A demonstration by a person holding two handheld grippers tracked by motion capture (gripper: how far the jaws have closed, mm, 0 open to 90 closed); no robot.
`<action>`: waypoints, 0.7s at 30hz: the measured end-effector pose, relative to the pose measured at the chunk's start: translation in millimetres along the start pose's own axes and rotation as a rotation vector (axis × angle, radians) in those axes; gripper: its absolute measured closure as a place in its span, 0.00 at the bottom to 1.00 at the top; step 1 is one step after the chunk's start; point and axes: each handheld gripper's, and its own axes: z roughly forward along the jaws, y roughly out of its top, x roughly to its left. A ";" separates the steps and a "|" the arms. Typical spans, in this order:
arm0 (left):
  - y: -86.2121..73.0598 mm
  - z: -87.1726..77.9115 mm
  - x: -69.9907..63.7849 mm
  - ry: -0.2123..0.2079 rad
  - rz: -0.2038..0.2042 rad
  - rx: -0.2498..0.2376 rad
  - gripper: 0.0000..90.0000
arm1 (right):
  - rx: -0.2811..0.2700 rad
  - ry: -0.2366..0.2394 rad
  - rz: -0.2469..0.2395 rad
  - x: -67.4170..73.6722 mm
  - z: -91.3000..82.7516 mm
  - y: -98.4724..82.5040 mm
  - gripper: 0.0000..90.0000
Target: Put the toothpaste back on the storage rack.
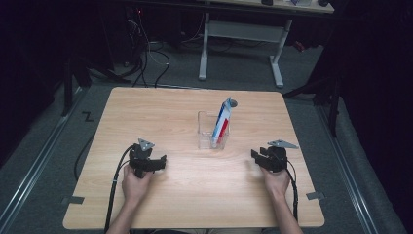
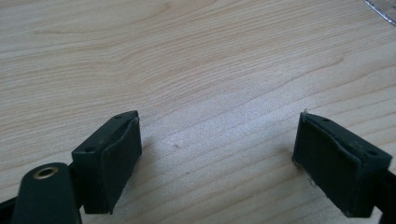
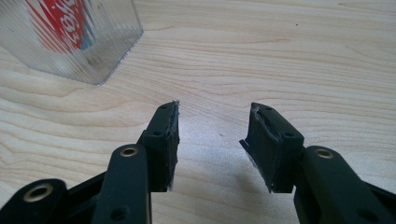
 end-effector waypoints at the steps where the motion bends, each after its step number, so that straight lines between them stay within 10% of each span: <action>1: 0.0 0.1 0.0 0.000 0.000 0.000 0.17 | 0.001 -0.001 0.003 0.0 0.3 -0.1 0.60; 21: 0.1 0.2 -0.2 0.001 -0.001 0.000 0.17 | 0.009 -0.031 0.015 -3.2 8.6 -1.4 0.59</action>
